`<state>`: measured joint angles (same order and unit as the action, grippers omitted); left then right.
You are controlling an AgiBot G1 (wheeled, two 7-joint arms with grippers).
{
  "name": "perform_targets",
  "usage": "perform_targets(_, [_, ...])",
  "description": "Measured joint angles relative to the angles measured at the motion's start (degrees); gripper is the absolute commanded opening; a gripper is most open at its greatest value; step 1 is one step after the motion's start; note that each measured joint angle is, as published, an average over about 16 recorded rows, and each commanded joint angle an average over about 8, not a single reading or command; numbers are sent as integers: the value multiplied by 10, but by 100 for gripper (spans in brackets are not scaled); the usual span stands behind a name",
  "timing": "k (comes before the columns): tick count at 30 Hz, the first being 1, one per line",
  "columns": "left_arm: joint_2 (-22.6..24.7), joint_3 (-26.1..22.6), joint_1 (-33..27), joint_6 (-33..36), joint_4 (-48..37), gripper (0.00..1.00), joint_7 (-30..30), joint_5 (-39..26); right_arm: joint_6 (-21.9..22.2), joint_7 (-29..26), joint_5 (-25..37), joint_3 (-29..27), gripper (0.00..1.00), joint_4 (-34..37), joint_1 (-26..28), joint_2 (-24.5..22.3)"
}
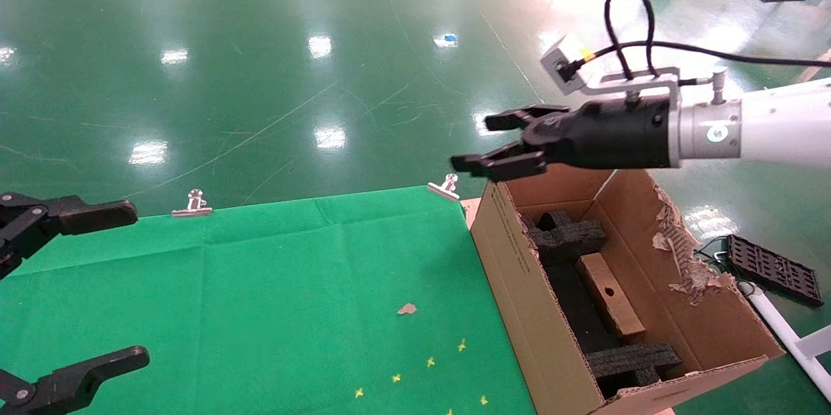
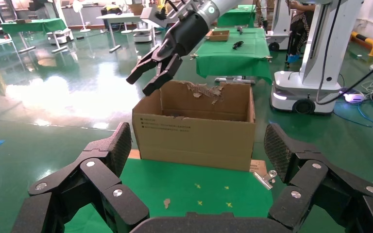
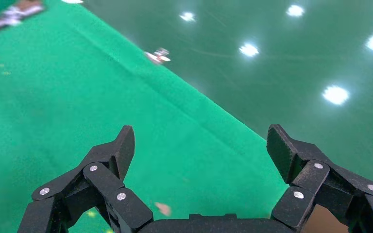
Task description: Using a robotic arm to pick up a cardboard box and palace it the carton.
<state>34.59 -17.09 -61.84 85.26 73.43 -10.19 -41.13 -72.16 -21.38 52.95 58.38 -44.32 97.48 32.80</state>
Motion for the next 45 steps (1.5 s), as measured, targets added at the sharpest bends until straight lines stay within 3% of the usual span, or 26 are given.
perform_targets(32, [0,-1,0,0,0,100,0,1,-123,97,-101,-386,100,-266,-327,20])
perform_targets(45, [0,-1,0,-1,0,100,1,1,-141,110,-117,-443,100,-305,-376,23])
